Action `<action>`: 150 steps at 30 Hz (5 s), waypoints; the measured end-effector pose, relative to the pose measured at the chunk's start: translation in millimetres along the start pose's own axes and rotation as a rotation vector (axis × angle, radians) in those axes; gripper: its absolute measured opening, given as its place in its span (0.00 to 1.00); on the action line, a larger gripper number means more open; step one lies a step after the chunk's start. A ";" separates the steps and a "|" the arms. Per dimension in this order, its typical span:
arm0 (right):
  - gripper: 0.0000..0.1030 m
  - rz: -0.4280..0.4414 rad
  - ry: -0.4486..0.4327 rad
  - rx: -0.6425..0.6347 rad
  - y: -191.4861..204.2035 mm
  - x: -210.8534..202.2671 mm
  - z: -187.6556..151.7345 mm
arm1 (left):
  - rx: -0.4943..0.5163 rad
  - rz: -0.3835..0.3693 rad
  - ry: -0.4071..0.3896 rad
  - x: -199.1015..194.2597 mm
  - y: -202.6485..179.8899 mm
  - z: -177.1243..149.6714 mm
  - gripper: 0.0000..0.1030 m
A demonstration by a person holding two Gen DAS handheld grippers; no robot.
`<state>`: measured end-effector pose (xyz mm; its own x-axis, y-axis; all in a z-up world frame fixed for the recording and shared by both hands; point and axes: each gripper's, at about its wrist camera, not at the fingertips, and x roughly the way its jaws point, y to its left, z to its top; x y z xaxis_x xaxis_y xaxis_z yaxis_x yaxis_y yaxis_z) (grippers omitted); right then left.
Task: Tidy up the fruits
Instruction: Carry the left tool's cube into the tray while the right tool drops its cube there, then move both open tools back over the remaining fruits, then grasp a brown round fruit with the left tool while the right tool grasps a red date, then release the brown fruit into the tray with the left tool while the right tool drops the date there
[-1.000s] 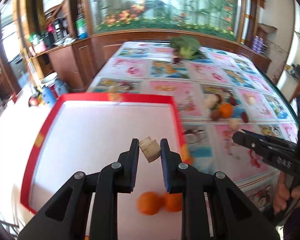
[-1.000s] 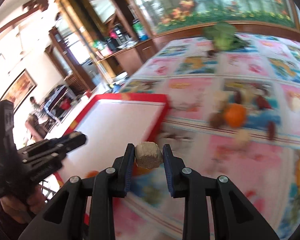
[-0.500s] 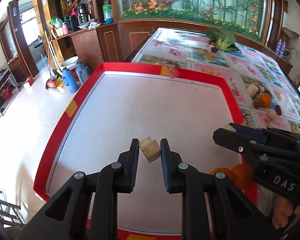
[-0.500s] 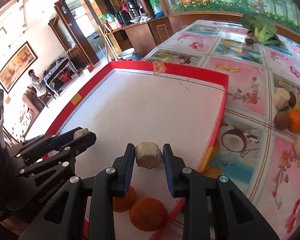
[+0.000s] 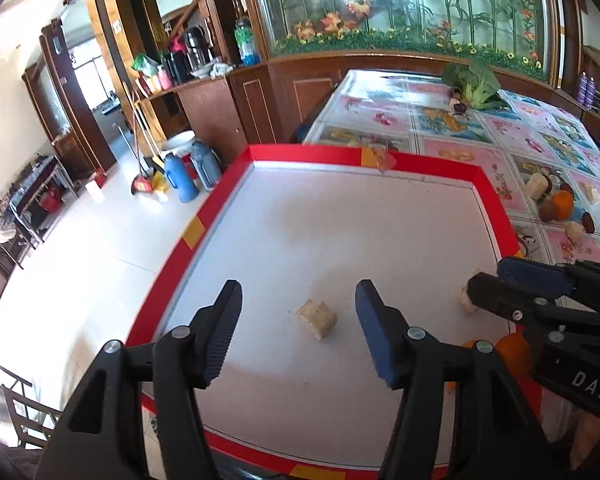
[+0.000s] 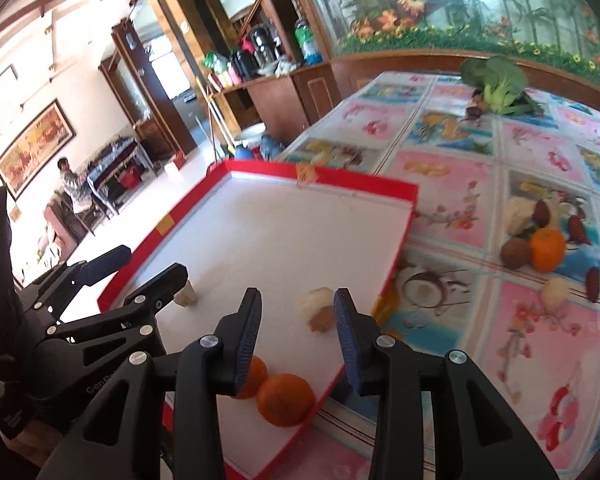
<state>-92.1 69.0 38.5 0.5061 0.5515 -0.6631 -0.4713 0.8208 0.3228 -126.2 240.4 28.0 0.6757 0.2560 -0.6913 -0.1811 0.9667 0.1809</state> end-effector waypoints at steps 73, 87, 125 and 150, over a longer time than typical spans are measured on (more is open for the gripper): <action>0.43 -0.271 0.000 0.230 -190.3 -54.3 -7.8 | 0.340 -0.250 0.075 8.6 -202.8 51.8 0.88; 0.36 -0.304 0.020 0.196 -191.0 -41.8 -3.6 | 0.392 -0.340 0.158 60.6 -229.6 76.9 0.67; 0.15 -0.166 -0.077 0.279 -165.1 -61.4 -13.7 | 0.226 -0.410 0.012 -17.0 -151.4 60.2 0.25; 0.15 0.028 0.087 -0.048 21.1 33.3 -0.4 | 0.001 -0.201 0.009 -14.1 9.9 -2.4 0.25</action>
<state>-85.5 104.6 23.0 0.4292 0.5572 -0.7109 -0.5193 0.7962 0.3105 -139.3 246.4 37.8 0.6918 0.0576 -0.7197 -0.0425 0.9983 0.0391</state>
